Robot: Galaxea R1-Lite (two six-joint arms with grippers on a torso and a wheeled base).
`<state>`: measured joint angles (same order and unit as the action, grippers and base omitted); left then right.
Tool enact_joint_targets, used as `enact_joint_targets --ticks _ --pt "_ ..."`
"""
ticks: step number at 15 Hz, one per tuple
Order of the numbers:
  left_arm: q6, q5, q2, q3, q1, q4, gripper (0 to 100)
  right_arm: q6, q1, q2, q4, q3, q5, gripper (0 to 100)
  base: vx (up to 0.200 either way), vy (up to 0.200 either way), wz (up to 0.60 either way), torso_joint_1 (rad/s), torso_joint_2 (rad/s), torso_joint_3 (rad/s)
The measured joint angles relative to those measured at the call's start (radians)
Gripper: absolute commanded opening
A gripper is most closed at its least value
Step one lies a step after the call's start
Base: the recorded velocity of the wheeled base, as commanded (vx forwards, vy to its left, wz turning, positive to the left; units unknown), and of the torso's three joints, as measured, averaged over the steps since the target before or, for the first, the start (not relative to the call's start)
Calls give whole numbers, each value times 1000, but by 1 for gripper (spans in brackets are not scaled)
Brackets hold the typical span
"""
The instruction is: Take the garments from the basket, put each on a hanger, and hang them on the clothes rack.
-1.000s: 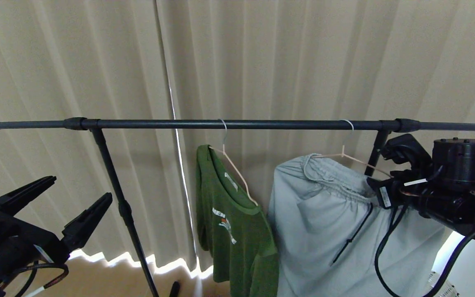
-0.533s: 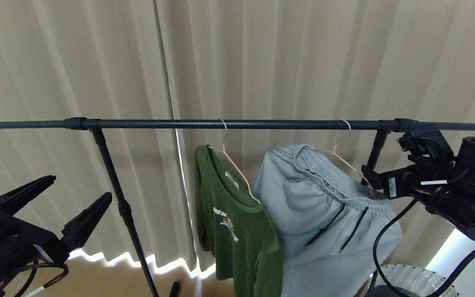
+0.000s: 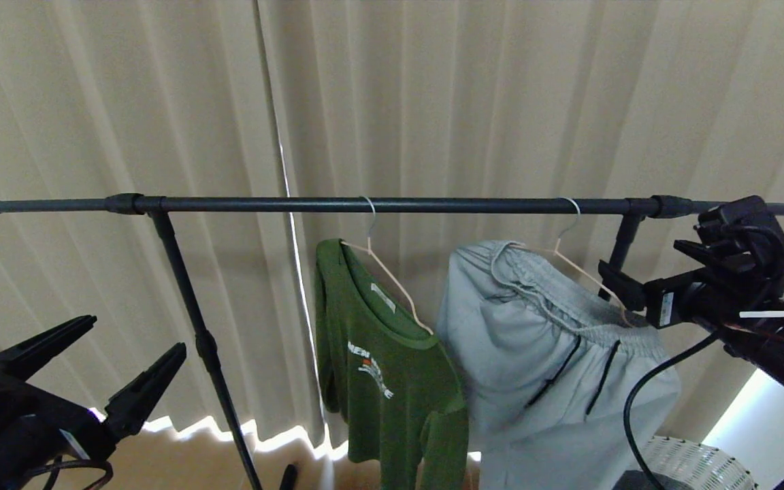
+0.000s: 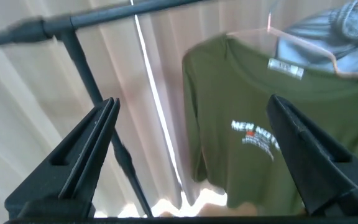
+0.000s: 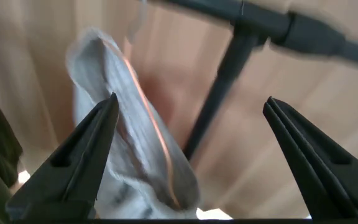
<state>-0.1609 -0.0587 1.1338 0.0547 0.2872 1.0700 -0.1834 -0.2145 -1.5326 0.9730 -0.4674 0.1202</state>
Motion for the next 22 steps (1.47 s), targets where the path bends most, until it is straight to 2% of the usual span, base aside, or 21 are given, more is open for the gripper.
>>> enact_joint_targets --ticks 2,4,6,7,9,11,14,15,16,19,22 --pt "12 -1 -10 -34 -1 1 100 3 0 47 1 4 -25 100 0 0 0 0 0 0" --pt "25 -8 -58 -49 -3 -18 100 40 1 126 1 22 -43 100 0 0 0 0 0 0" --pt "35 -36 -142 -52 -4 -107 100 70 1 223 -9 53 -50 100 0 0 0 0 0 0" --pt "39 -55 -205 -53 -5 -194 100 78 4 281 -21 76 -50 100 0 0 0 0 0 0" --pt "42 -79 -344 -53 -5 -387 100 82 11 393 -104 117 -50 100 0 0 0 0 0 0" --pt "43 -91 -525 -27 -4 -688 100 82 24 520 -313 138 -48 100 0 0 0 0 0 0" --pt "59 -97 -791 72 -7 -1222 100 82 47 710 -647 137 -44 100 0 0 0 0 0 0" --pt "73 -100 -861 106 -18 -1328 100 82 58 776 -763 137 -41 100 0 0 0 0 0 0" --pt "86 -101 -916 131 -56 -1371 100 82 76 844 -861 136 -35 100 0 0 0 0 0 0" --pt "103 -85 -1004 146 -213 -1401 100 84 154 1023 -1081 145 -19 100 0 0 0 0 0 0" --pt "106 -21 -1057 112 -261 -1373 100 84 187 1191 -1221 164 -15 100 0 0 0 0 0 0"
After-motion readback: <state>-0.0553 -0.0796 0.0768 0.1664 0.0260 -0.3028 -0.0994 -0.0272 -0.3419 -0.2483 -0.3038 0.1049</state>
